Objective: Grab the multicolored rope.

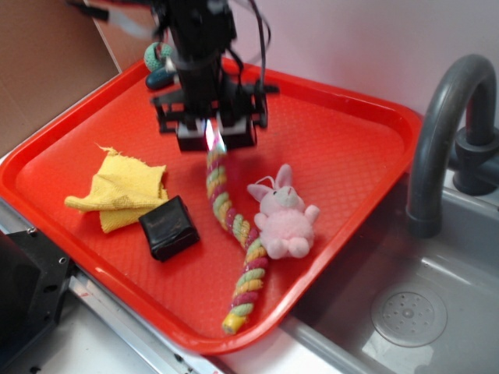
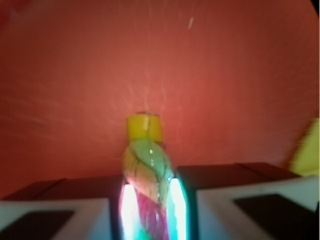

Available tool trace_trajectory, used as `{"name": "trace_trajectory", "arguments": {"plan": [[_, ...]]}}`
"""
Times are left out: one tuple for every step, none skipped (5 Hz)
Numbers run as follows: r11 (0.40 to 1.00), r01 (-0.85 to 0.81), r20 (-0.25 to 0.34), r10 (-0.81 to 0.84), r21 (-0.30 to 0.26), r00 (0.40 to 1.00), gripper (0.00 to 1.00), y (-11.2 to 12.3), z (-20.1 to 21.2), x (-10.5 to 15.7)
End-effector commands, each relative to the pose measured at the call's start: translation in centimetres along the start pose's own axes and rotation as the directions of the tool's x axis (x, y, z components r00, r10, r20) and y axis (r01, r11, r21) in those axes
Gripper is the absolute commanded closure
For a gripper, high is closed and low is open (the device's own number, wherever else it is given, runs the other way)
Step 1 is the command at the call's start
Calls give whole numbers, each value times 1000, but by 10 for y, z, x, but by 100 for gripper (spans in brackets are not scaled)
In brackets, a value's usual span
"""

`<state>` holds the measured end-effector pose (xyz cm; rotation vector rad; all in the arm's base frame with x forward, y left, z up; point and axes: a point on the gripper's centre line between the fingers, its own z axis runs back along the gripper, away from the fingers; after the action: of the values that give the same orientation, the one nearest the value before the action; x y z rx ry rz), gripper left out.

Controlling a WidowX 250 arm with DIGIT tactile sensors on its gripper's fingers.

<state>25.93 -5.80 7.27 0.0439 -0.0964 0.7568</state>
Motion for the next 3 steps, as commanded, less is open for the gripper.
{"name": "trace_trajectory", "arguments": {"plan": [[983, 20, -52, -30, -180, 998, 100, 19, 112, 39], [947, 159, -73, -185, -279, 980, 100, 25, 159, 50], [922, 209, -83, -248, -325, 965, 100, 34, 185, 52]]}}
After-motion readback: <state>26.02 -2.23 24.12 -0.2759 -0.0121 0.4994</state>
